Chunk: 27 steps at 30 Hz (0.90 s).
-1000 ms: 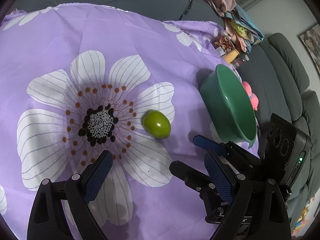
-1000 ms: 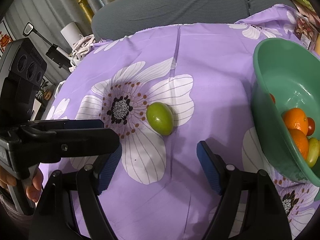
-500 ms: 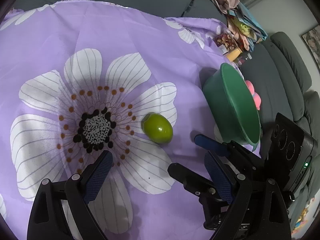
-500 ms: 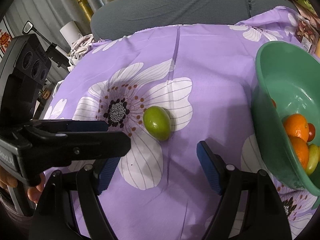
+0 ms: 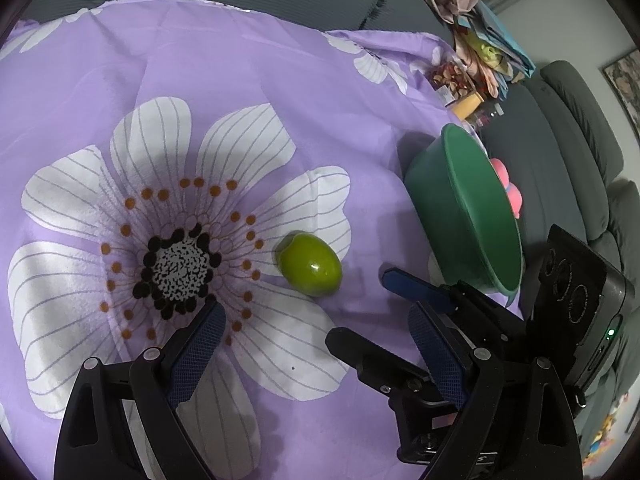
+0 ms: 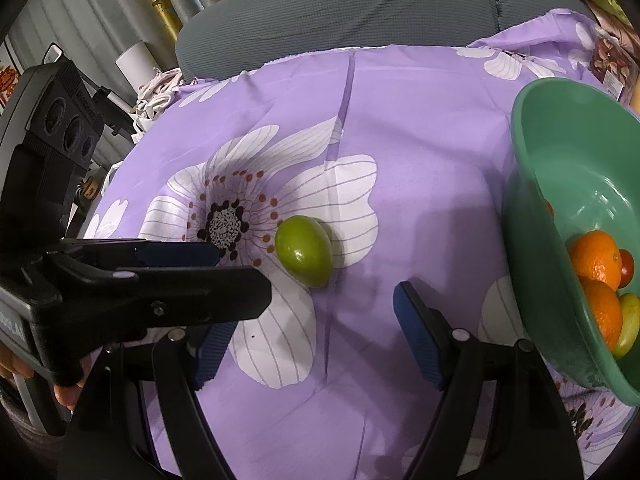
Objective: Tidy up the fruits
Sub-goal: 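Close the left tool around the green plum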
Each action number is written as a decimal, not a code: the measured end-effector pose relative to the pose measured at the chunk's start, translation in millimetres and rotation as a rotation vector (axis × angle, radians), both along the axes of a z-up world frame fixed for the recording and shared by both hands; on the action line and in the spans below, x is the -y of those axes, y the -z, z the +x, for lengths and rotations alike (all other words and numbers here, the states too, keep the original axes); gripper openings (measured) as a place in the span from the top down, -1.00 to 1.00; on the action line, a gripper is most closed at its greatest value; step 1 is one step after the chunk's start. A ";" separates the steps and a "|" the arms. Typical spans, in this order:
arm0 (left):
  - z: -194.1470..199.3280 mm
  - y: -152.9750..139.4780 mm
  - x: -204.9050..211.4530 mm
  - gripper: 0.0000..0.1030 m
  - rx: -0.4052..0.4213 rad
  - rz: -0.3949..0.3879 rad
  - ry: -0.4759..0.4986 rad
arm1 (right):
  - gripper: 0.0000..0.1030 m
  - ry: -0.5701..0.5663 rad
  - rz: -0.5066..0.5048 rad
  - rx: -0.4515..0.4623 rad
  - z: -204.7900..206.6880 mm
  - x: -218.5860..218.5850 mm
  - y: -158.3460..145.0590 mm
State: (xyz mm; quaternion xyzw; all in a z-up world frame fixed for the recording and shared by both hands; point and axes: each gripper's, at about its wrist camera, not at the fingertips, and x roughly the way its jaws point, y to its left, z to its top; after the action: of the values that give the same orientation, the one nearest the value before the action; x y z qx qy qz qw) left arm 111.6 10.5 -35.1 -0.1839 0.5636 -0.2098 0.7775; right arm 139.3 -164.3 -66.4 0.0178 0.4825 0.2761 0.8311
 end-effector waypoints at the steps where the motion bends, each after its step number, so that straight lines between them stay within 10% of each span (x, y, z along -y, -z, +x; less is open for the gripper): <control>1: 0.4 -0.1 0.4 -0.79 0.001 0.000 0.000 | -0.51 0.000 0.000 -0.001 0.4 0.0 0.4; 27: 5.4 -0.2 4.3 -0.79 -0.006 -0.006 0.007 | -0.51 0.003 -0.005 -0.003 2.2 0.7 2.5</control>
State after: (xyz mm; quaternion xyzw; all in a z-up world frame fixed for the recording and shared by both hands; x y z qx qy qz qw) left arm 117.0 6.1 -34.9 -0.1847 0.5661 -0.2135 0.7745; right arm 141.5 -165.0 -68.9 0.0167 0.4846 0.2734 0.8308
